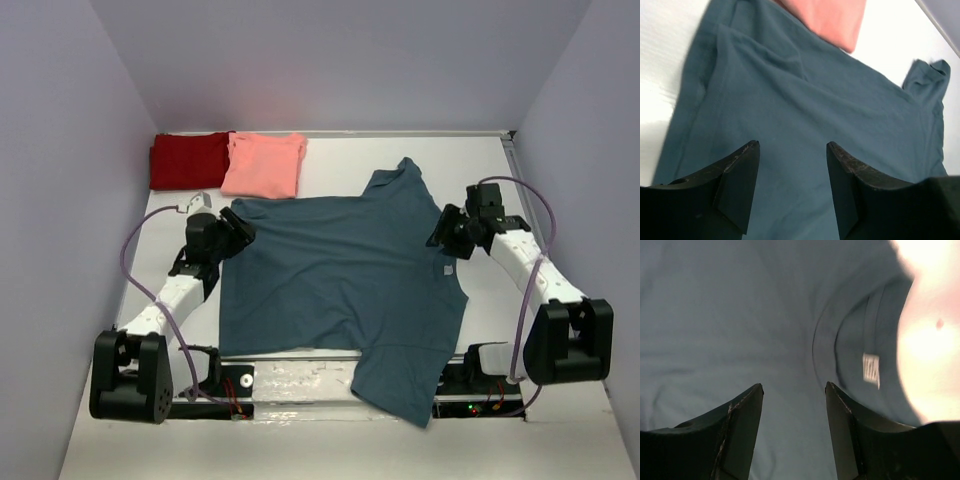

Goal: Fold and stack the t-shirts
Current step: Flatten out the tshirt

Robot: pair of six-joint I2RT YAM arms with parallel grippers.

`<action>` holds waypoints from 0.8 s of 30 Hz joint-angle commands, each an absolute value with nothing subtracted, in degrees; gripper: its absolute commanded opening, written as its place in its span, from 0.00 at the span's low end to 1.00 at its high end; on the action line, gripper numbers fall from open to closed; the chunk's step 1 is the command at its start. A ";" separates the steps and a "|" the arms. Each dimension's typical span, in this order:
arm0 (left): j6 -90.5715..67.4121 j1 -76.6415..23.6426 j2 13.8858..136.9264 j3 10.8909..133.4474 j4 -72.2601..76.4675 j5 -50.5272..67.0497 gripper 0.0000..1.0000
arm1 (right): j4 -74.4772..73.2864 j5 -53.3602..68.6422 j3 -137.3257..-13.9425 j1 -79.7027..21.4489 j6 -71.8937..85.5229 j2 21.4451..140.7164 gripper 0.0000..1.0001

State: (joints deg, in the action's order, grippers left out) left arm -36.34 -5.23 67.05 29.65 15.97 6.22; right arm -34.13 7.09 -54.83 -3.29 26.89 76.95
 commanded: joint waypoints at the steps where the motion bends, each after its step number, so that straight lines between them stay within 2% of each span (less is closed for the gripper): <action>1: -37.97 -7.55 60.22 26.20 10.12 5.80 0.65 | -33.57 15.38 -48.63 -4.31 28.92 67.19 0.59; 6: -38.06 -12.04 50.46 22.07 2.73 3.09 0.65 | -37.61 14.32 -44.91 -8.07 30.22 61.36 0.59; 11: -37.62 -12.04 49.65 22.50 2.01 -2.72 0.65 | -37.89 7.21 -47.19 -9.67 29.97 66.26 0.59; 14: -37.18 -12.04 54.57 24.25 5.09 -4.21 0.65 | -33.58 7.47 -50.79 -9.67 29.27 71.96 0.59; 19: -35.78 -12.04 64.14 31.71 7.73 -7.55 0.65 | -34.19 1.86 -64.32 -9.67 25.67 85.66 0.61; 24: -35.07 -9.76 73.20 40.59 9.75 -7.92 0.65 | -33.75 3.59 -73.90 -9.67 24.26 91.14 0.62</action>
State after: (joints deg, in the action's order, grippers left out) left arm -36.42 -11.40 70.54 33.98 4.78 -5.65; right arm -36.01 3.99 -67.59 -9.47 26.57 89.95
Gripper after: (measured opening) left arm 0.648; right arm 0.617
